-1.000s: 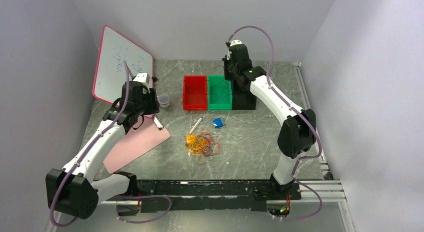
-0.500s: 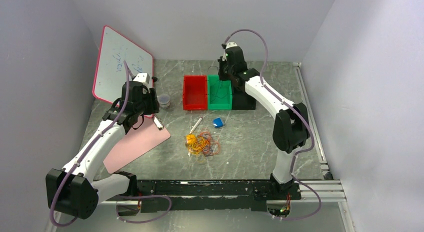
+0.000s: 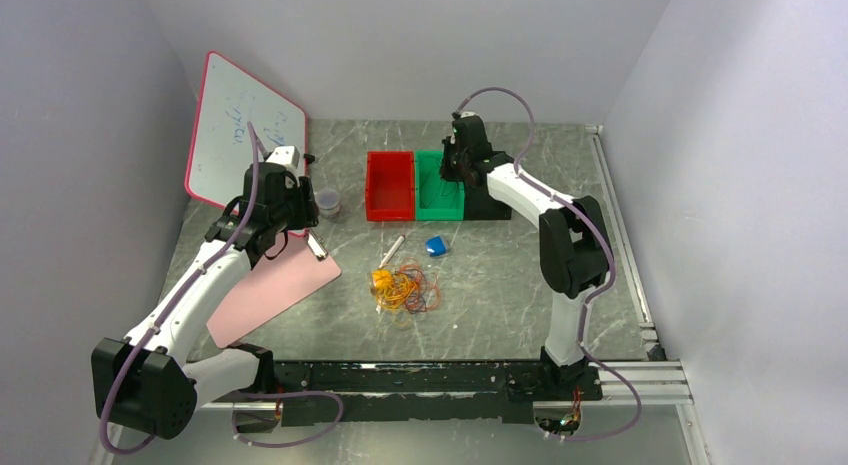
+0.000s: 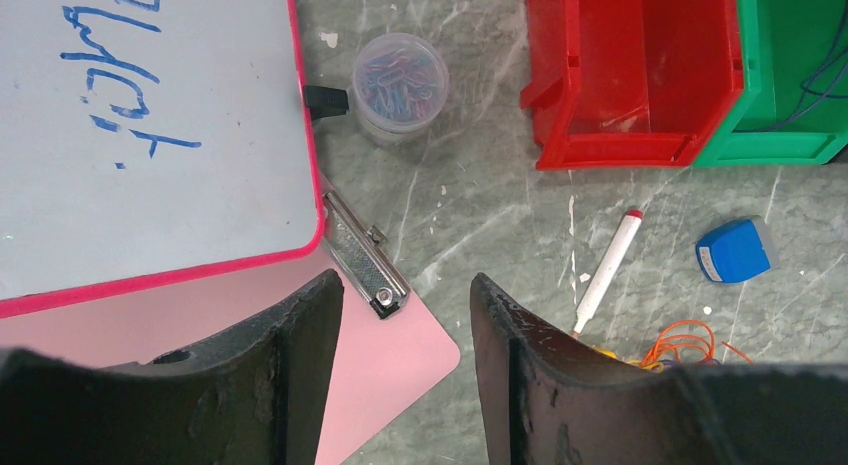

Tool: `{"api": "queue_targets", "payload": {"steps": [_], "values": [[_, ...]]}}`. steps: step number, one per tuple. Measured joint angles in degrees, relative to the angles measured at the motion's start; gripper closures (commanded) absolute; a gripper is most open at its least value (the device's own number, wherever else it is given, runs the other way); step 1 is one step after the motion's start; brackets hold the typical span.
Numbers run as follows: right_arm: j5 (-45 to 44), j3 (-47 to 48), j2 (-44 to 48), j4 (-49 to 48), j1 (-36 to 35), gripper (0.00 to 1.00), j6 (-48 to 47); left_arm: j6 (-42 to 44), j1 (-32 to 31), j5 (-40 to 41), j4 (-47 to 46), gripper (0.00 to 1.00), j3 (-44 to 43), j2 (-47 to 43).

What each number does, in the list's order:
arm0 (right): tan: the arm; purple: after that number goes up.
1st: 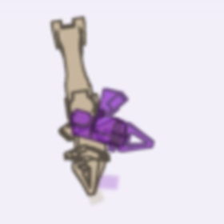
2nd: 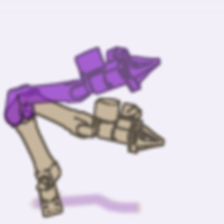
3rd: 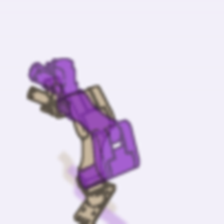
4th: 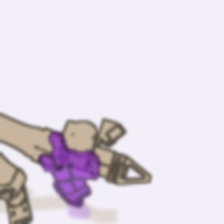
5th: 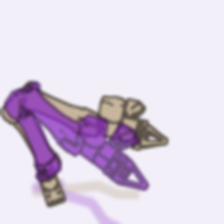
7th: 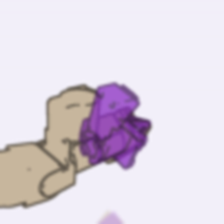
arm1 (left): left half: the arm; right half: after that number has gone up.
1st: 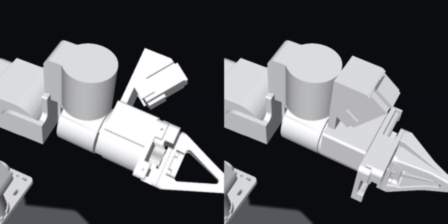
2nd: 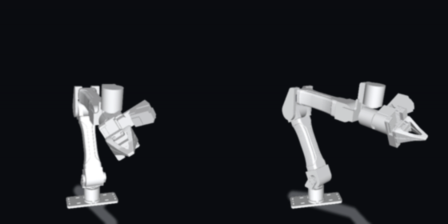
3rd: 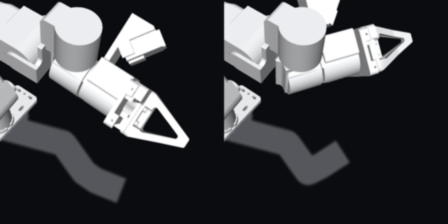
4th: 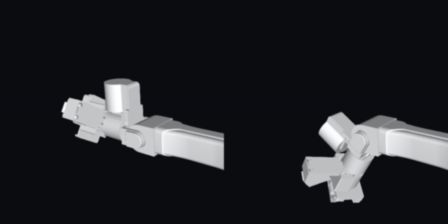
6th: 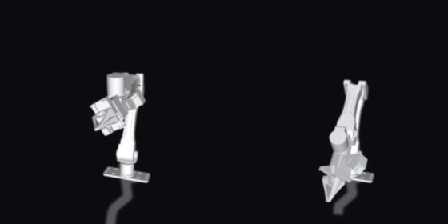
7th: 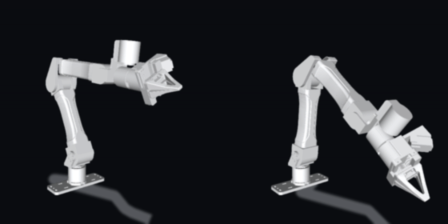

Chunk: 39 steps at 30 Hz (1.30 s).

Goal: Untangle the cables

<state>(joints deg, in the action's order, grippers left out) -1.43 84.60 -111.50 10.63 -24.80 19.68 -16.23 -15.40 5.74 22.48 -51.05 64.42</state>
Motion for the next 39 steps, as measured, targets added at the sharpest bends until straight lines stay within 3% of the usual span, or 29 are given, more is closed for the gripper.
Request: {"api": "queue_targets", "payload": {"steps": [14,25,35,39], "values": [[-5.5,2.4,-5.6,4.4,-0.3,0.98,-2.7,0.2,0.0,-0.3,0.0,0.45,0.0,0.2],[0.7,9.0,-10.0,4.7,-1.5,0.96,-6.1,0.4,0.0,-0.3,0.0,0.45,0.0,0.3],[0.4,13.0,-14.7,7.9,-1.6,0.95,-9.0,0.4,0.0,-0.5,0.0,0.45,0.0,0.3],[-0.1,13.4,-14.6,8.1,-1.6,0.86,-9.6,0.4,0.0,-0.5,0.0,0.44,0.0,0.3]]}}
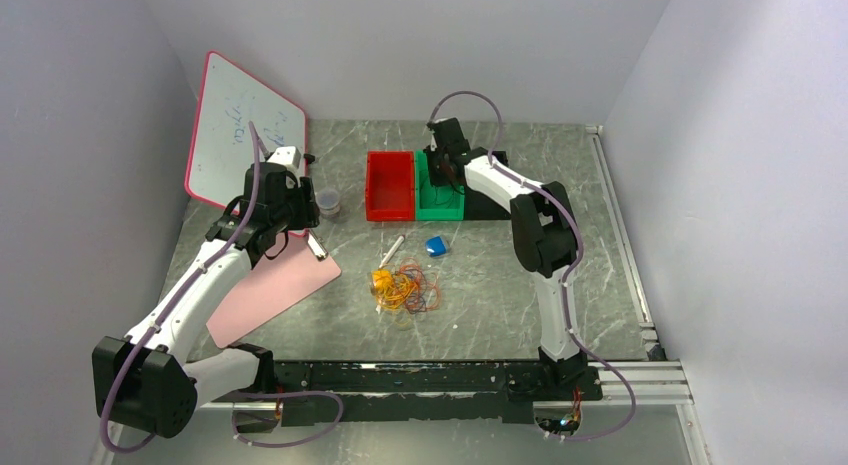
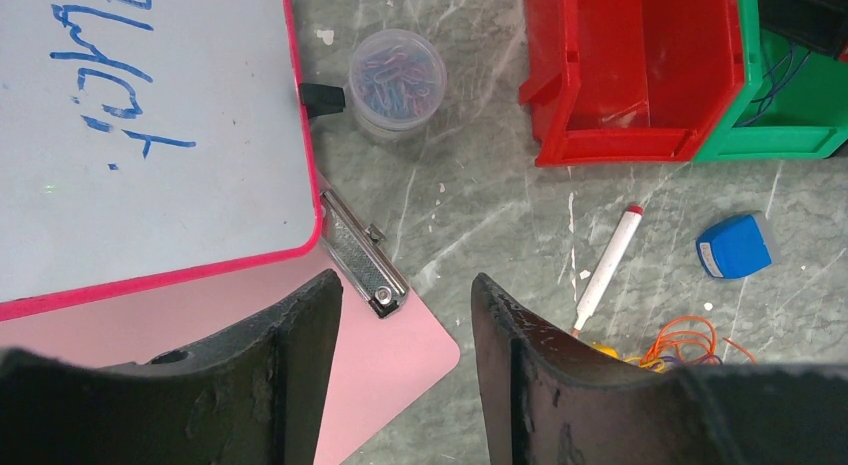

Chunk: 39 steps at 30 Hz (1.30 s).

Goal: Untangle the cables

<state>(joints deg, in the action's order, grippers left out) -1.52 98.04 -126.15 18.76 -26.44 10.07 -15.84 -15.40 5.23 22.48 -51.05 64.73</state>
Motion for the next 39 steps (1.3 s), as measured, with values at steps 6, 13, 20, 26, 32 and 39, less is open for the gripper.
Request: {"api": "queue_targets", "payload": {"steps": [6,13,20,26,32,39], "values": [[-1.0,0.7,0.1,0.5,0.0,0.75,-0.5,0.0,0.0,0.0,0.0,0.43,0.0,0.0],[-2.4,0.7,1.9,1.3,0.0,0.56,-0.5,0.0,0.0,0.0,0.0,0.43,0.0,0.0],[-3.4,-0.2,7.4,1.2,0.0,0.37,-0.4,0.0,0.0,-0.1,0.0,0.43,0.0,0.0],[-3.9,-1.6,12.3,0.9,0.0,0.22,0.0,0.0,0.0,-0.1,0.0,0.43,0.0,0.0],[-3.8,-3.2,15.7,0.8,0.0,0.20,0.3,0.0,0.0,-0.2,0.0,0.43,0.0,0.0],[-2.4,-8.0,20.4,0.0,0.0,0.32,0.1,0.0,0.0,-0.6,0.0,0.43,0.0,0.1]]}}
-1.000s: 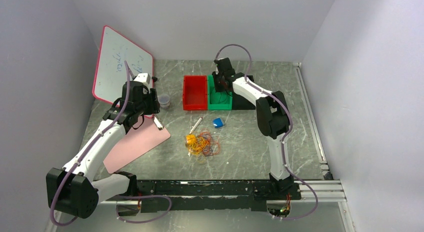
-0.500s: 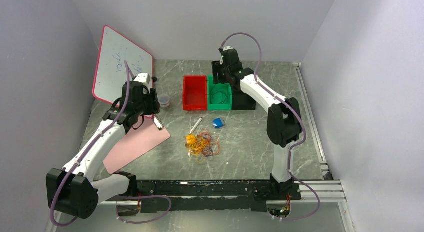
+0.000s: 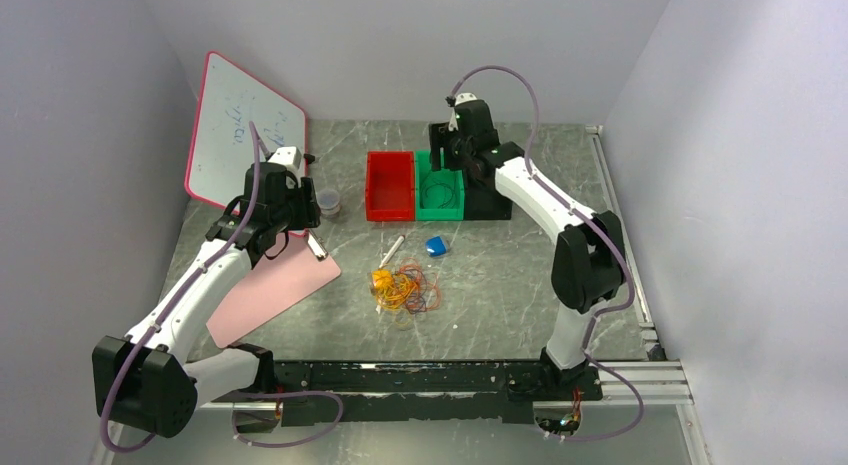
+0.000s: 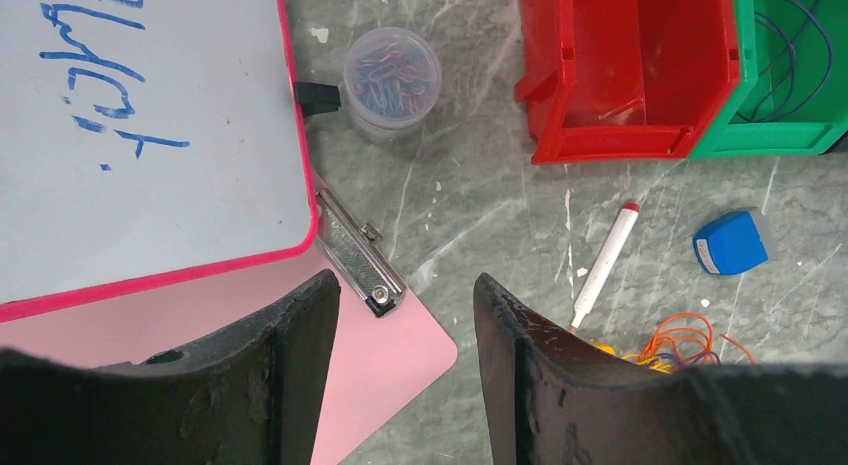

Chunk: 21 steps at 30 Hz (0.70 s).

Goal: Untangle the cables

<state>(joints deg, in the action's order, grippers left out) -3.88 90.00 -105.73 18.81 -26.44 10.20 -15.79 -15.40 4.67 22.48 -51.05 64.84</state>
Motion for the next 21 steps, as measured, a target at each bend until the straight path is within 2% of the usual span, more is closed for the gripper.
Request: {"api": "queue_targets", "payload": {"steps": [11,21], "values": [[2.8,-8.2,2.2,0.0,-0.9,0.53,-0.4,0.0,0.0,-0.6,0.0,0.43,0.0,0.0],[-0.9,-3.3,-6.4,1.9,-1.2,0.64,-1.5,0.0,0.0,-0.9,0.0,0.45,0.0,0.0]]}}
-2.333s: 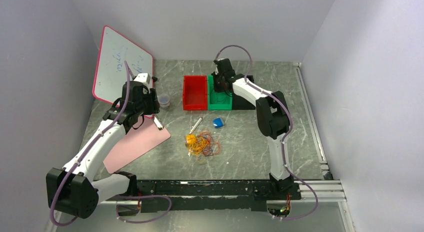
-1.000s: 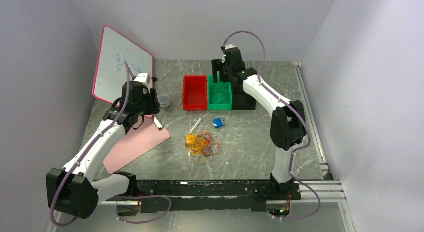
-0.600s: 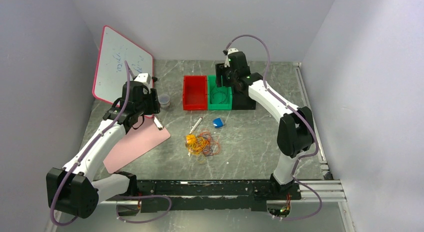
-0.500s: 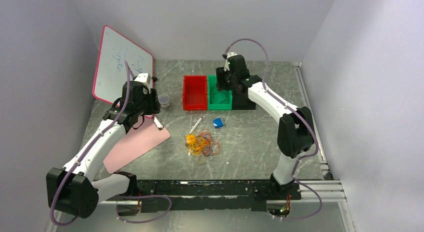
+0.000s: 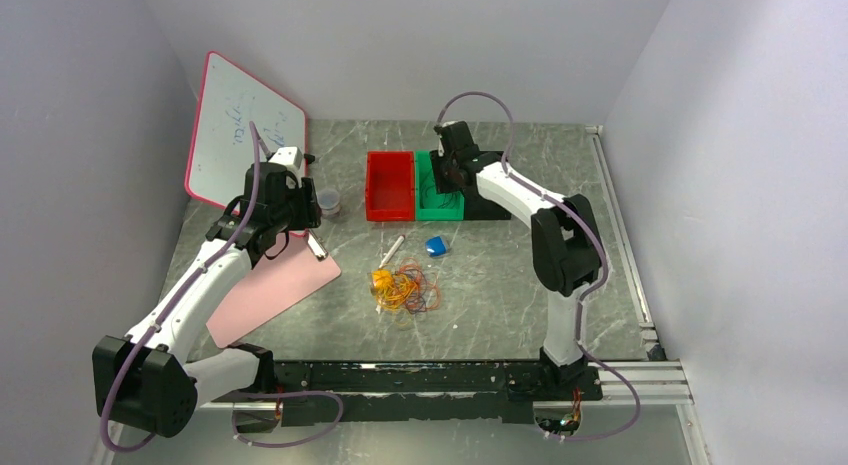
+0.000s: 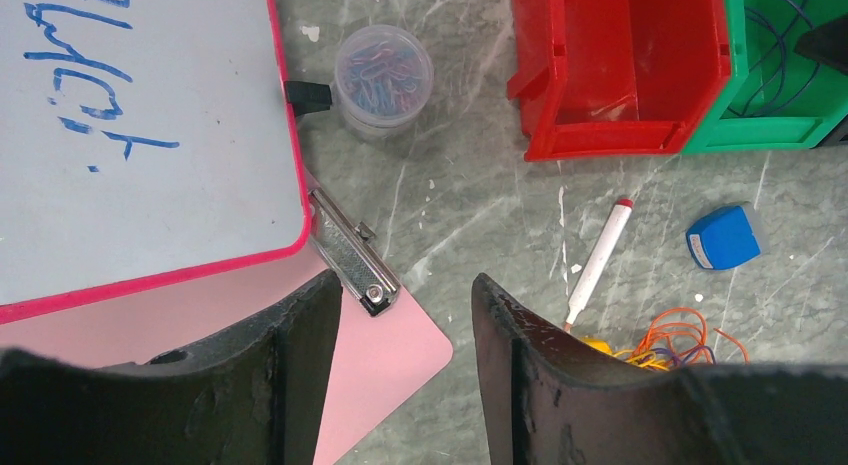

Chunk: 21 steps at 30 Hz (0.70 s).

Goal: Untangle the cables

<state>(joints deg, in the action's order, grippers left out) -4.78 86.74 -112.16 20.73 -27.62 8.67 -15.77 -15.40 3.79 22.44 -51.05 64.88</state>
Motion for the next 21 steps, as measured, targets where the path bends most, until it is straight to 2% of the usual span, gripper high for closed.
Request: {"api": "queue_targets", "payload": {"steps": [4,8,13,21], "values": [[-1.4,2.7,-3.7,1.6,0.0,0.70,-0.1,0.0,0.0,0.0,0.0,0.45,0.0,0.0],[-1.9,3.8,-5.8,2.0,0.0,0.88,-0.3,0.0,0.0,0.0,0.0,0.45,0.0,0.0],[-1.9,3.9,-6.9,1.9,-0.1,1.00,-0.4,0.0,0.0,0.0,0.0,0.46,0.0,0.0],[-2.3,3.5,-9.7,-0.8,-0.1,1.00,-0.3,0.2,0.0,0.0,0.1,0.46,0.0,0.4]]}}
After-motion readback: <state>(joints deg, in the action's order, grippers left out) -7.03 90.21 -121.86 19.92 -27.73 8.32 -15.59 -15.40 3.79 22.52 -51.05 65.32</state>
